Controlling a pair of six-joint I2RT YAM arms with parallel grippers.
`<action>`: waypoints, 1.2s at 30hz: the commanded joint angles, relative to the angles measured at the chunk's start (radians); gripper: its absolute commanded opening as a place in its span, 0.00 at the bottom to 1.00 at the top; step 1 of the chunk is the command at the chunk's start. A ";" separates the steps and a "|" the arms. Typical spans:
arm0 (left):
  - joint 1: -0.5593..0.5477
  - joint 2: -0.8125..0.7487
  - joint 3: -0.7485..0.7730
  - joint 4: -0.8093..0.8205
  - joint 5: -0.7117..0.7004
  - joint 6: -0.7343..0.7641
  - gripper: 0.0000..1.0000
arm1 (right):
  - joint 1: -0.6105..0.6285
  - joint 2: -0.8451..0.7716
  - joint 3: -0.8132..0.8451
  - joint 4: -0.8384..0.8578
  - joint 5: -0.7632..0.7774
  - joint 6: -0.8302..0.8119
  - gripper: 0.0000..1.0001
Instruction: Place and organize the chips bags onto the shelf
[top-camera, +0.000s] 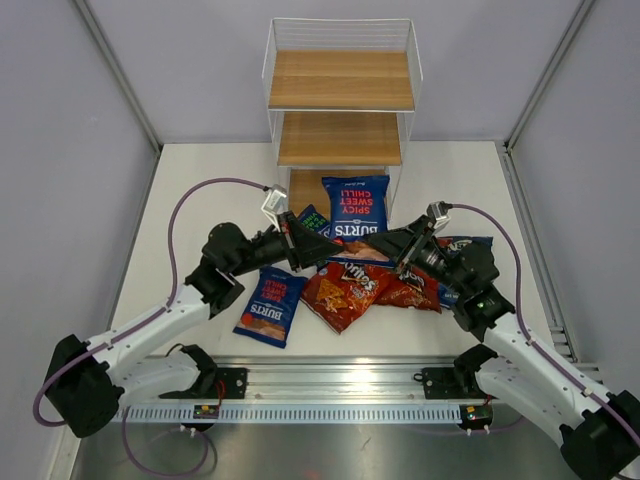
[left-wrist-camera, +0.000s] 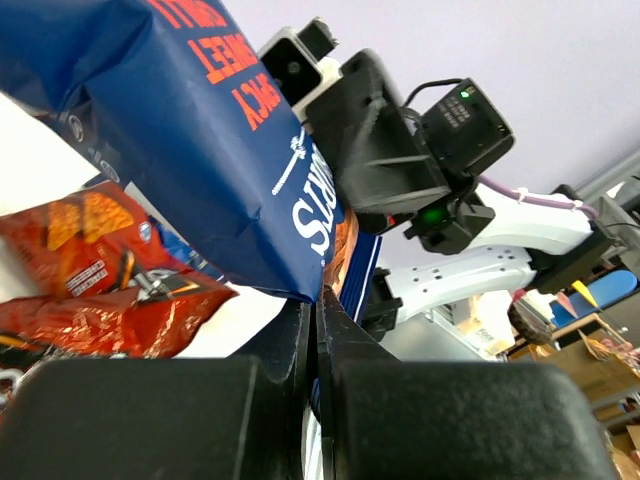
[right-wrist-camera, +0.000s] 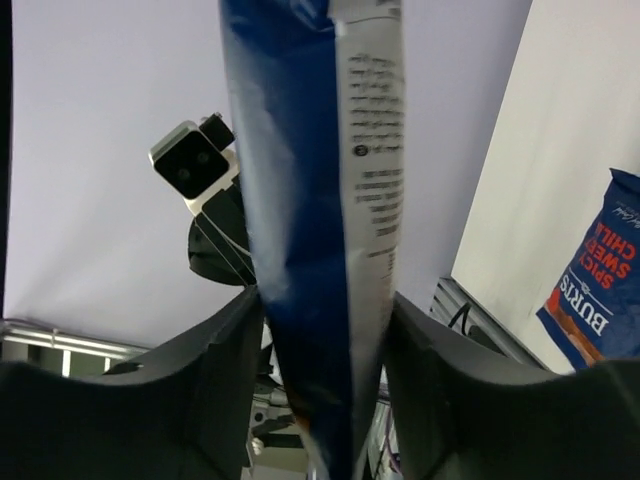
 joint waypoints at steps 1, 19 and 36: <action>-0.023 0.017 0.007 0.153 0.000 -0.026 0.00 | 0.007 -0.026 0.002 0.062 0.053 -0.012 0.54; -0.025 -0.082 0.073 -0.218 -0.262 0.106 0.99 | 0.009 -0.078 0.091 -0.086 0.113 -0.082 0.11; -0.025 -0.520 0.371 -1.165 -1.046 0.299 0.99 | 0.007 0.204 0.485 -0.185 0.073 -0.177 0.14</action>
